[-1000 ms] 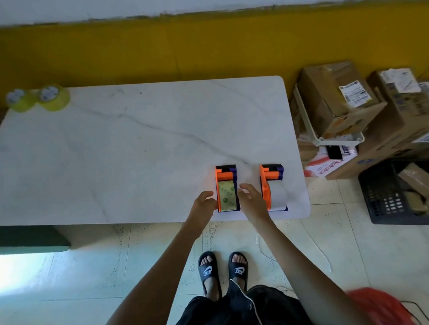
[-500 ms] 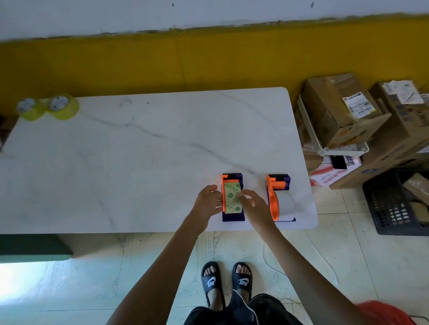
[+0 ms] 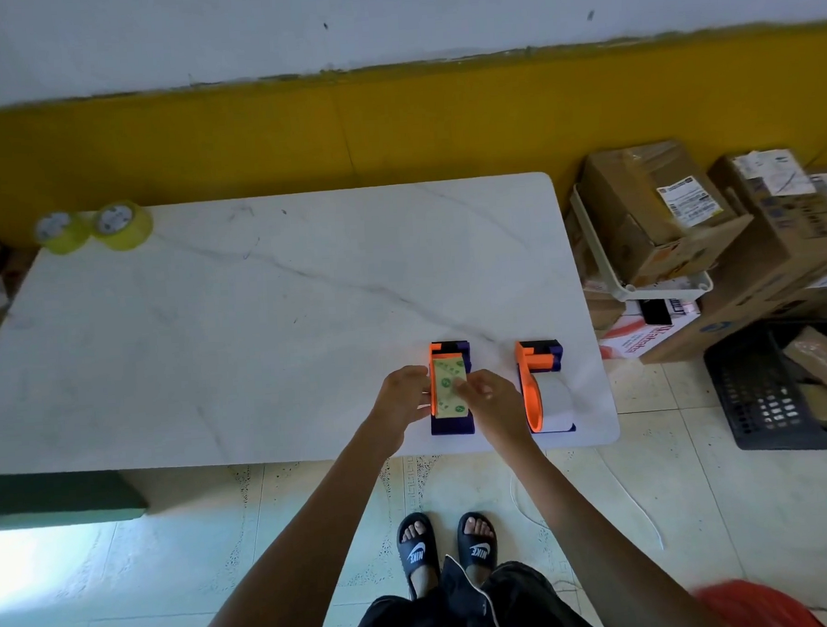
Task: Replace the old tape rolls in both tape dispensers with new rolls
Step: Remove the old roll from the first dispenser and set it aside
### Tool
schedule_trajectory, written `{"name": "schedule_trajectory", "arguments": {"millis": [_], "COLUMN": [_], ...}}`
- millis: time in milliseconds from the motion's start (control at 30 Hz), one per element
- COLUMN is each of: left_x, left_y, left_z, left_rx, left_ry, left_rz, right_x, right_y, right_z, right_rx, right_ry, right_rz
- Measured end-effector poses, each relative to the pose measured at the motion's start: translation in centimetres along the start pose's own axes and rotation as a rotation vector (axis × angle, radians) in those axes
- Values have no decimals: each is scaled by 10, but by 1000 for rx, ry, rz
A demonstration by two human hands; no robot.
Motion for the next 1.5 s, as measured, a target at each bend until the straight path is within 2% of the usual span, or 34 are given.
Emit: {"name": "schedule_trajectory", "arguments": {"millis": [767,967,1133,1233,1367,1500], "left_x": [4,5,7,13,12,0], "left_y": [-20,-49,-56,-51,-20,14], "left_z": [7,3,3,6,5,3], "left_rx": [-32,24,41,-27,-222,-277], "left_ry": [65,76,107,159,192,102], "left_rz": [23,90,57,170,488,343], "right_x": [52,57,57,57,53,42], "right_y": [6,7,8,5,-5,-32], "right_z": [2,-2,-4,-1,-1,-1], "right_rx": [54,31,32,42,73,111], "right_ry": [107,126,117,116,99,47], "right_rz": [-67,-49,-58,-50,-32,19]}}
Point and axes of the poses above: each hand's wrist, its own z-axis towards the middle knuckle, its own x-axis out of the back of the hand, y = z × x, the point moved 6 cm from there along z, towards the middle knuckle, and after that the axes turned 7 degrees about -x, right-handed, at the moved point
